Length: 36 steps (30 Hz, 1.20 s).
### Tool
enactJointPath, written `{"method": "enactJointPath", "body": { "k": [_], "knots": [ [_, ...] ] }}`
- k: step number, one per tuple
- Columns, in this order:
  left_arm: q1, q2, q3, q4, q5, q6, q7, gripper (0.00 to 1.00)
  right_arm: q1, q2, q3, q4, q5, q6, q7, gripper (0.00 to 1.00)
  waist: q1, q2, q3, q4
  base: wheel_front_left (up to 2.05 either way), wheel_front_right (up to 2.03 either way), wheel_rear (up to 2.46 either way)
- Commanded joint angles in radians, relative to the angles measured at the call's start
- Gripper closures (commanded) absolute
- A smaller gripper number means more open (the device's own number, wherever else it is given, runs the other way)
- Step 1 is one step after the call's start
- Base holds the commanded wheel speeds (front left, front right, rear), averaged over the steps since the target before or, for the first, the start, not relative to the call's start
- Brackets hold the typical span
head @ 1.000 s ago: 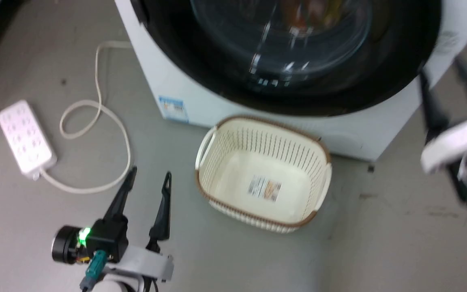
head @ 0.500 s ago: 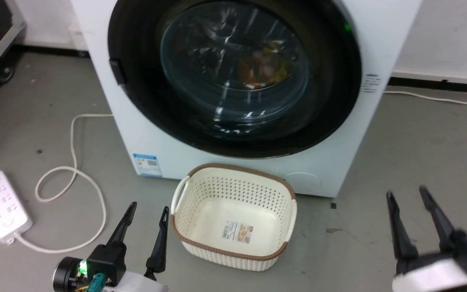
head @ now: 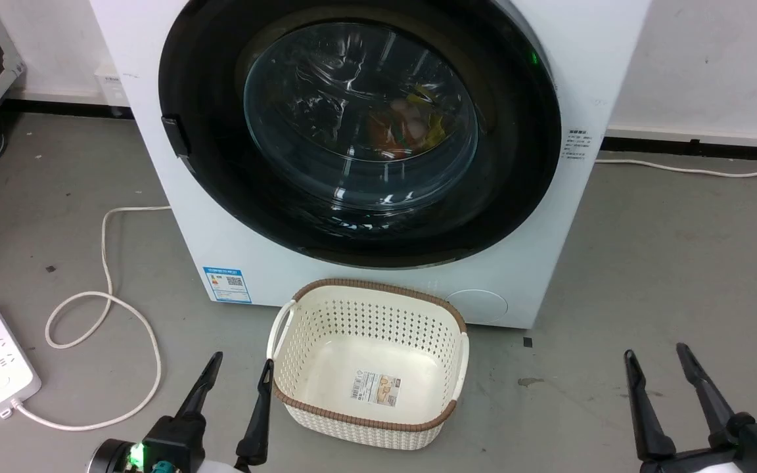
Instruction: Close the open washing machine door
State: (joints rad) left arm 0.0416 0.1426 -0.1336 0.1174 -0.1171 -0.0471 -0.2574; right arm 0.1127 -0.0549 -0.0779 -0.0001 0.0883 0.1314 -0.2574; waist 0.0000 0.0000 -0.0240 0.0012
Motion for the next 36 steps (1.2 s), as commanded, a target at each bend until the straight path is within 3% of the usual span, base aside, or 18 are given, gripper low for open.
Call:
{"method": "enactJointPath", "body": {
  "k": [1,3,4,36],
  "knots": [
    [0.008,-0.001,0.005,0.004,0.004,-0.003,-0.004,0.00,0.008,0.004,0.001,0.005,0.000,-0.001,-0.004,0.00,0.0000,0.0000,0.000,0.002,0.00,0.00,0.00],
    [0.005,-0.004,0.007,0.008,0.006,-0.002,-0.004,0.00,0.008,0.005,0.002,0.007,-0.005,-0.001,-0.004,0.00,0.0000,0.0000,0.002,0.005,0.00,0.00,0.00],
    [0.000,-0.002,0.004,0.005,0.001,0.000,0.001,1.00,0.000,0.000,0.001,0.005,-0.002,0.000,0.000,1.00,0.0000,0.0000,0.002,0.005,0.00,0.00,0.00],
    [-0.010,-0.024,0.036,-0.025,0.030,0.012,0.066,1.00,-0.028,0.001,0.020,0.004,-0.023,0.000,0.065,1.00,0.0000,0.0000,0.007,0.003,0.00,0.00,0.00]
  ]
}}
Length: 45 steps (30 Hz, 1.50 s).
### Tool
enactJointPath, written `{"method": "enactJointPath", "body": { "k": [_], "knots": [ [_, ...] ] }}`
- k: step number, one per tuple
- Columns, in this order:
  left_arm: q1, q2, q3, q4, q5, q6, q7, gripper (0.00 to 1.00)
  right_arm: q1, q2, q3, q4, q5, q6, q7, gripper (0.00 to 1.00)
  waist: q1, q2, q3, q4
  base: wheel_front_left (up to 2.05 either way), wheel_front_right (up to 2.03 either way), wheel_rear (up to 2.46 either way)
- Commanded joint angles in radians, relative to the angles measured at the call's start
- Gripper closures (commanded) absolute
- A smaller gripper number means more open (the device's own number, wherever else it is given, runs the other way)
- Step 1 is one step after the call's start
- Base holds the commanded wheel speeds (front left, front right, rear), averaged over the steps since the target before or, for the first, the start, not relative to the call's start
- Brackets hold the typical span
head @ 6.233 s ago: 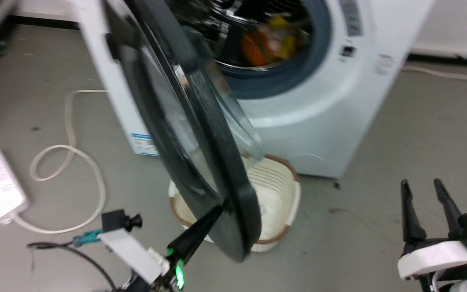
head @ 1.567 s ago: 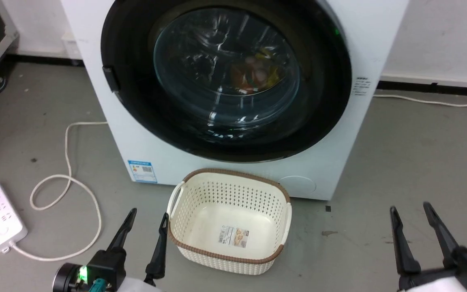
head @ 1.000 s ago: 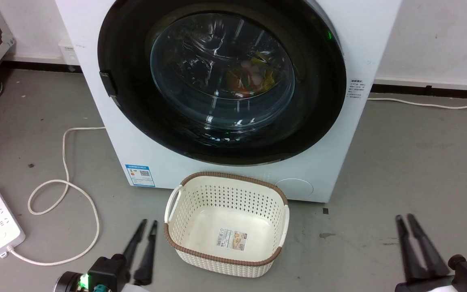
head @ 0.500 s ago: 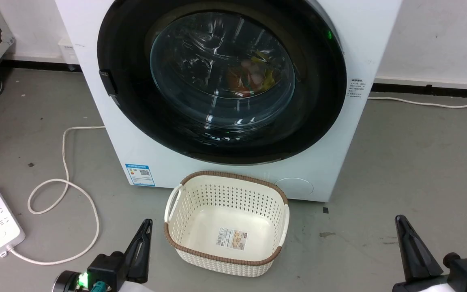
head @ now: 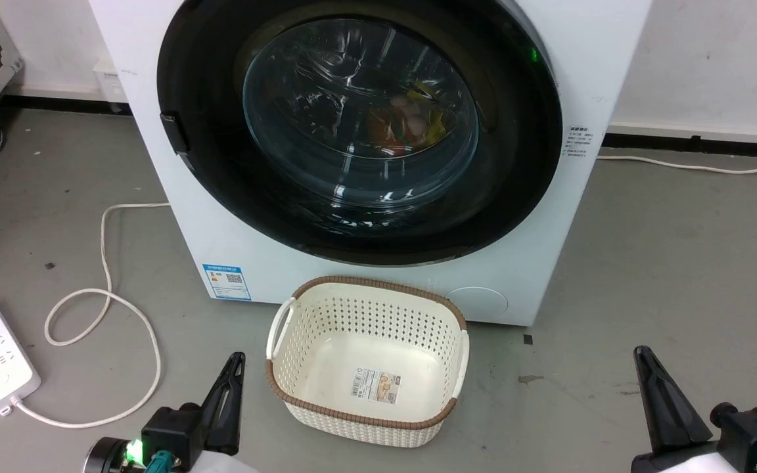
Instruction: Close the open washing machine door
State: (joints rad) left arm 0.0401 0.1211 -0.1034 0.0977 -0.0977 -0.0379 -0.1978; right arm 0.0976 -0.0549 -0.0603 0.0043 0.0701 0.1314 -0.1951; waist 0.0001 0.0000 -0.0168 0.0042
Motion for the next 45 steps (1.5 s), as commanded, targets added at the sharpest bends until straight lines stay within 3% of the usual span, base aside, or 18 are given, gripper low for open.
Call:
{"method": "enactJointPath", "body": {
  "k": [1,45],
  "knots": [
    [-0.009,-0.004,0.007,-0.007,0.011,0.003,0.008,1.00,-0.014,0.001,0.003,-0.001,-0.006,0.000,0.004,1.00,-0.0001,0.0000,0.000,0.000,0.00,0.00,0.00],
    [-0.024,-0.036,0.054,-0.051,0.053,0.020,0.100,1.00,-0.055,0.003,0.031,-0.003,-0.037,0.000,0.097,1.00,-0.0001,0.0000,0.008,-0.002,0.00,0.00,0.00]
  ]
}}
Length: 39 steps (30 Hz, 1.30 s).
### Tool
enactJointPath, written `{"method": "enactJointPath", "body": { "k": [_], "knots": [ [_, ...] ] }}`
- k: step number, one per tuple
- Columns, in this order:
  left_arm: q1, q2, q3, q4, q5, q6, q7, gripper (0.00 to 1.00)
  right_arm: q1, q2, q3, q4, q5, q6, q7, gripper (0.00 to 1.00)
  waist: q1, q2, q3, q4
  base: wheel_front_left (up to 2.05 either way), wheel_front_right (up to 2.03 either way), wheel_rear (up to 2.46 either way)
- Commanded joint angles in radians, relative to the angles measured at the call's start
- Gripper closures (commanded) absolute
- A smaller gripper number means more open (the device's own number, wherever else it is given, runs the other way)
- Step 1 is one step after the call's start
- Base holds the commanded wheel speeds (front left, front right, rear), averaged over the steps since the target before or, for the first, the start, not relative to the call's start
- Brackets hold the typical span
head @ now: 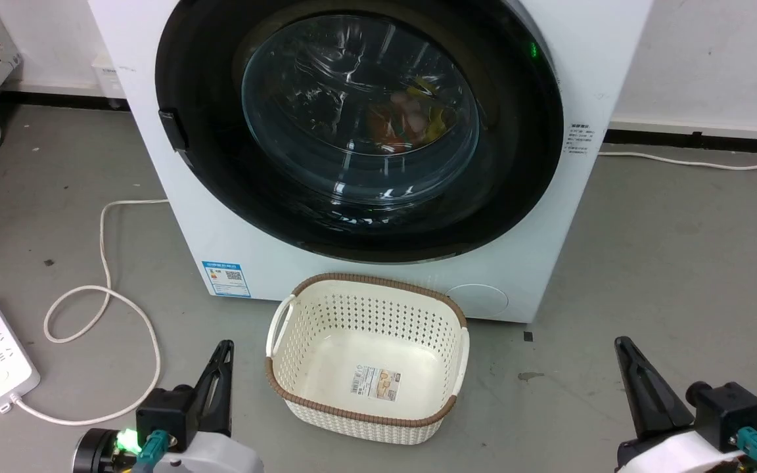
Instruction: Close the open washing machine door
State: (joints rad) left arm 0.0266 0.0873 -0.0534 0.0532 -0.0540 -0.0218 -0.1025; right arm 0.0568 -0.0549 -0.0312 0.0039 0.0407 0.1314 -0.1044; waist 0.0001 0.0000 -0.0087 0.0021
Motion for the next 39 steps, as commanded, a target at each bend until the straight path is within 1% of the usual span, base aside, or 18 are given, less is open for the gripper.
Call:
{"method": "enactJointPath", "body": {
  "k": [1,39],
  "knots": [
    [-0.011,-0.003,0.005,-0.007,0.010,0.004,0.007,1.00,-0.015,0.003,0.002,-0.002,-0.008,0.000,0.008,1.00,-0.0001,0.0000,0.000,0.000,0.00,0.00,0.00],
    [-0.024,-0.031,0.044,-0.045,0.046,0.018,0.084,1.00,-0.049,0.004,0.026,-0.004,-0.035,-0.001,0.086,1.00,-0.0001,0.0000,0.007,-0.002,0.00,0.00,0.00]
  ]
}}
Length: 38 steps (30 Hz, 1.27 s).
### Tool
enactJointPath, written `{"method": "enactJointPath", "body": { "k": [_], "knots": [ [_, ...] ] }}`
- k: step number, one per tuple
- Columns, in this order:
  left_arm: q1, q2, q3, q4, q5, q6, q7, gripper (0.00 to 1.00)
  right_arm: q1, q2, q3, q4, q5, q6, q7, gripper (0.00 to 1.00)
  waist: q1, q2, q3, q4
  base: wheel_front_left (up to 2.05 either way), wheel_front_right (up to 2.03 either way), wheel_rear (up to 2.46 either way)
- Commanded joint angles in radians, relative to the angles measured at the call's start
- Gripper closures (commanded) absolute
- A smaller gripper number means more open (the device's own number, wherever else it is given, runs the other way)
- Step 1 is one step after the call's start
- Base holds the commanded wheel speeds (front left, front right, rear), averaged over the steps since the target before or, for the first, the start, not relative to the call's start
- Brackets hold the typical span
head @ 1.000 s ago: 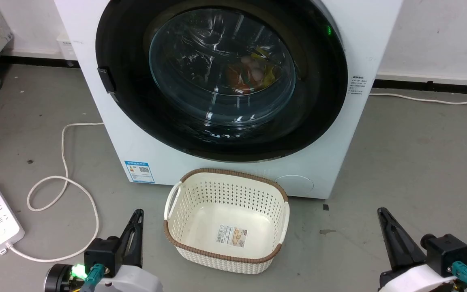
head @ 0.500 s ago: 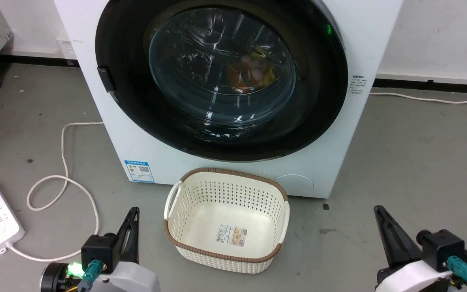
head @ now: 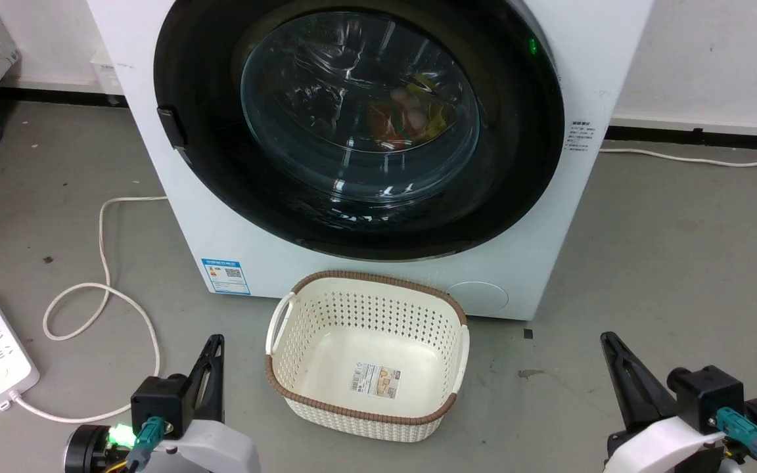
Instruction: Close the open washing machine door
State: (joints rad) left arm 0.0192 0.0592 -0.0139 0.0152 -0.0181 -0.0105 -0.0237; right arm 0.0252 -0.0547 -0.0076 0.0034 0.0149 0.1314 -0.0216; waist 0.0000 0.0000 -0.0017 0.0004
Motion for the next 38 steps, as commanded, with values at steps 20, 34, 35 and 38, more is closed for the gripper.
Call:
{"method": "enactJointPath", "body": {
  "k": [20,34,35,38],
  "knots": [
    [-0.019,-0.009,0.014,-0.015,0.018,0.010,0.024,1.00,-0.025,0.005,0.008,-0.003,-0.015,-0.001,0.022,1.00,0.0000,0.0000,0.002,0.000,0.00,0.00,0.00],
    [-0.019,-0.009,0.014,-0.015,0.018,0.010,0.024,1.00,-0.025,0.005,0.008,-0.003,-0.015,-0.001,0.022,1.00,0.0000,0.0000,0.002,0.000,0.00,0.00,0.00],
    [-0.019,-0.009,0.014,-0.015,0.018,0.010,0.024,1.00,-0.025,0.005,0.008,-0.003,-0.015,-0.001,0.022,1.00,0.0000,0.0000,0.002,0.000,0.00,0.00,0.00],
    [-0.019,-0.009,0.014,-0.015,0.018,0.010,0.024,1.00,-0.025,0.005,0.008,-0.003,-0.015,-0.001,0.022,1.00,0.0000,0.0000,0.002,0.000,0.00,0.00,0.00]
  ]
}}
